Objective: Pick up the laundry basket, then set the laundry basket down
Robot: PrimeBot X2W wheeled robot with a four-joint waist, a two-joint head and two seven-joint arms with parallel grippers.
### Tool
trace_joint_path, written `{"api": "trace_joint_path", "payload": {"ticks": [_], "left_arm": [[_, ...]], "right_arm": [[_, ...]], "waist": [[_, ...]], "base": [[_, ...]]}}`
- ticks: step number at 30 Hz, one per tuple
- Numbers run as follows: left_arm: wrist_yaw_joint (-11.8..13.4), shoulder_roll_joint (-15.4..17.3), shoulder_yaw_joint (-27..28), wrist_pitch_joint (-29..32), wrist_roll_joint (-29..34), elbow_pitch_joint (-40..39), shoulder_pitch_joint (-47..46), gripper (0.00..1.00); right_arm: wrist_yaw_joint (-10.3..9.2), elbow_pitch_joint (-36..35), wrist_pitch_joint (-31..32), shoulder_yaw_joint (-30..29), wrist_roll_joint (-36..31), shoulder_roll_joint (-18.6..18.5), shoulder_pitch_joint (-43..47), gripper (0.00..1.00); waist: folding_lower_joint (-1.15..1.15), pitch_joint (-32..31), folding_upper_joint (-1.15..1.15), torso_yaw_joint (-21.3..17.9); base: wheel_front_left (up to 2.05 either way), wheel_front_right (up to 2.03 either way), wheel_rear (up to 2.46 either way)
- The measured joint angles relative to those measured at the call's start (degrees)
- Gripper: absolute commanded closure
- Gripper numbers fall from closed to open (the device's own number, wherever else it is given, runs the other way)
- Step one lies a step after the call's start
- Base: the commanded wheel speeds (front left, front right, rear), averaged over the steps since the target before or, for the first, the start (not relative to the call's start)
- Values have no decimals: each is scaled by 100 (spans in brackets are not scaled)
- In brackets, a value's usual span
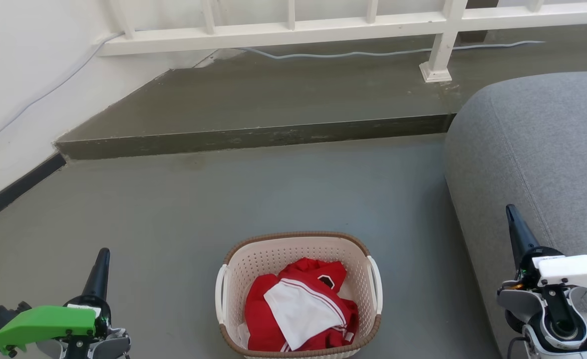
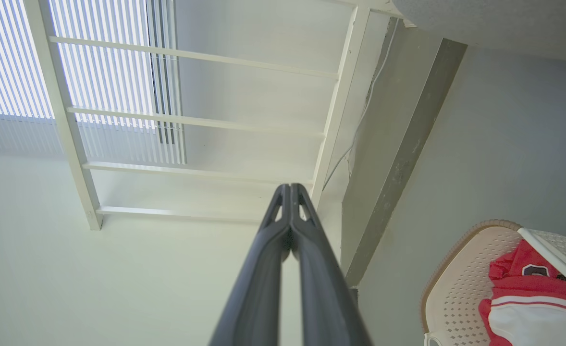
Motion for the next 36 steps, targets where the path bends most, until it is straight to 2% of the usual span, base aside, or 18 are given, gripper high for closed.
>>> {"api": "trace_joint_path", "payload": {"ticks": [15, 36], "left_arm": [[0, -69, 131, 248, -773, 151, -117, 100], [0, -76, 140, 249, -778, 178, -121, 100]], "right_arm": [[241, 105, 196, -225, 1178, -70, -62, 100], [289, 208, 202, -249, 1184, -75, -119, 100]], "waist": [[0, -73, 0, -17], [0, -76, 0, -18]], "base": [[0, 0, 0], [0, 0, 0]]}}
